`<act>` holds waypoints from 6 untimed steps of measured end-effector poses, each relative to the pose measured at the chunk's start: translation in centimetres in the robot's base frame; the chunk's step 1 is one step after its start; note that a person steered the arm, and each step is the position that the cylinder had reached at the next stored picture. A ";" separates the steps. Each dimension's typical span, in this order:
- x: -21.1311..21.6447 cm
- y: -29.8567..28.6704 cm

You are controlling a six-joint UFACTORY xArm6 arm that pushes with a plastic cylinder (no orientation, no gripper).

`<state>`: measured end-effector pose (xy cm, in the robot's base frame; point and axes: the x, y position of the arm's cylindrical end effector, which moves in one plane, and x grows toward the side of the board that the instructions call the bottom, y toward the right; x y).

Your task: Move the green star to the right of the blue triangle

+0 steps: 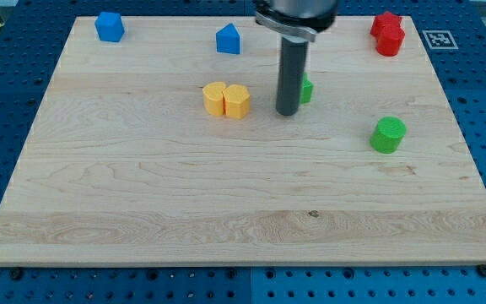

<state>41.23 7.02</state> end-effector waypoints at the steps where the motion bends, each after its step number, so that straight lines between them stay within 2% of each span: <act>1: -0.1 1.6; 2: -1.4 1.6; 6: -11.9 1.6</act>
